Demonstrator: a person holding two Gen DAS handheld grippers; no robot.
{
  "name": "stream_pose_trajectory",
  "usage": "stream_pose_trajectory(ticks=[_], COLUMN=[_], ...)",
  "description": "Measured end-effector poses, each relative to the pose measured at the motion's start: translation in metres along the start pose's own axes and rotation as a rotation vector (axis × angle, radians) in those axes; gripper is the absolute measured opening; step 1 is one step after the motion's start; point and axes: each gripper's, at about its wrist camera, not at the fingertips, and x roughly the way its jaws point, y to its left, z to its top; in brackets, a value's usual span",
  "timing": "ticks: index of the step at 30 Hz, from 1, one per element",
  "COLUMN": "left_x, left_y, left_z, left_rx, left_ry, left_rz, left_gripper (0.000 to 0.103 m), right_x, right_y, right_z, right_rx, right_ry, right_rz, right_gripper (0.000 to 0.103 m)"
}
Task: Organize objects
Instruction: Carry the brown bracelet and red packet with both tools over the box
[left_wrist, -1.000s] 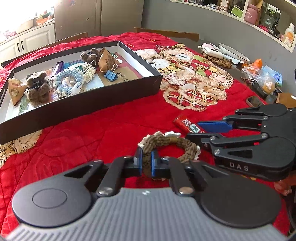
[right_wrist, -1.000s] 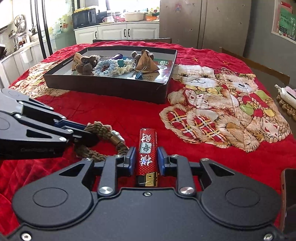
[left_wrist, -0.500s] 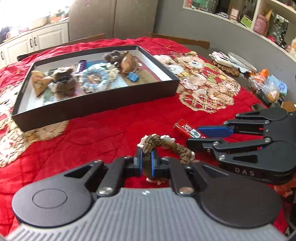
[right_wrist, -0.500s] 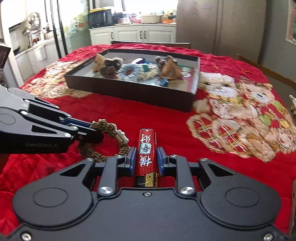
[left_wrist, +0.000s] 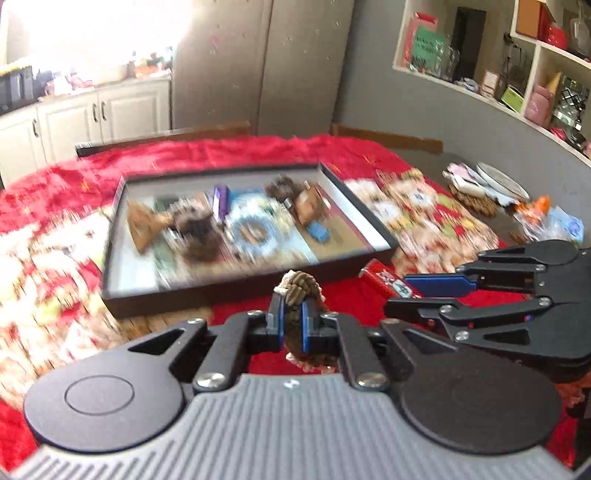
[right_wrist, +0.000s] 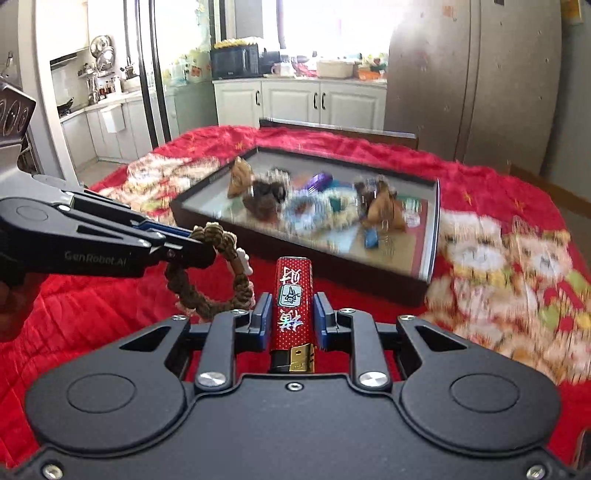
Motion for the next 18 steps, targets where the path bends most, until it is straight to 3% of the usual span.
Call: stream_pose_trajectory(ticks=[10,18], left_x=[0.034,0.079], left_y=[0.044,0.081], left_z=[0.064,0.1], left_rx=[-0.047,-0.12], left_ry=[-0.054,-0.036], left_rz=[0.118,0.166], left_gripper=[0.011,0.012], right_x=[0.042,0.103], right_y=[-0.004,-0.029], right_z=[0.067,0.105], right_rx=[-0.056,0.043], right_ry=[-0.059,-0.055], right_rz=[-0.066,-0.065], right_gripper=[0.022,0.023])
